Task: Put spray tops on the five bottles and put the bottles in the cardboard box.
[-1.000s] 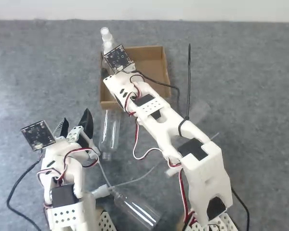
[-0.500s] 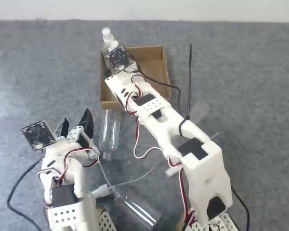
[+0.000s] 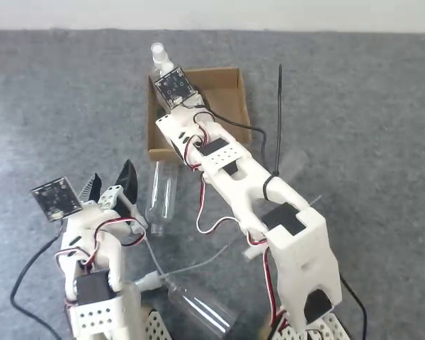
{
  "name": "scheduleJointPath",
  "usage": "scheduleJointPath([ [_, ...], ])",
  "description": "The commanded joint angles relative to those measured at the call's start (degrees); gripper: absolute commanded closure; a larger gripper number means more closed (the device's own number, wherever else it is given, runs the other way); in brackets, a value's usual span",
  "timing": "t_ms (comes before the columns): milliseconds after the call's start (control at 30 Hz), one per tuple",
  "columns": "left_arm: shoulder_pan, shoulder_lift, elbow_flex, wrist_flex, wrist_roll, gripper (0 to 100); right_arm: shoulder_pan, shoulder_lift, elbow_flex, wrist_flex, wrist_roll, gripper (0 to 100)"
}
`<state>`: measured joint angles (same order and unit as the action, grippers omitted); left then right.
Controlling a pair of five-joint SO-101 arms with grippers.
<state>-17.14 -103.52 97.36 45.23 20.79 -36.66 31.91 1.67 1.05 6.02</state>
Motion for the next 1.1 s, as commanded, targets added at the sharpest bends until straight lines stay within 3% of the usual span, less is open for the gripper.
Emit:
scheduleJointPath([
  [0, -0.18, 0.88, -0.75, 0.26, -0.26, 76, -0.22, -1.98, -3.52, 0.48, -0.26, 70.2],
  [233, -0.18, 0.88, -0.75, 0.26, -0.26, 76, -0.31, -4.88, -4.04, 7.34, -0.62, 70.1],
  [400, -0.18, 0.88, -0.75, 0.26, -0.26, 76, -0.31, -6.73, -3.96, 11.74, -0.70, 62.8],
  [1067, -0.18, 0.88, -0.75, 0.26, -0.26, 76, 0.13, -19.03, -3.78, 31.34, -0.53, 62.9],
])
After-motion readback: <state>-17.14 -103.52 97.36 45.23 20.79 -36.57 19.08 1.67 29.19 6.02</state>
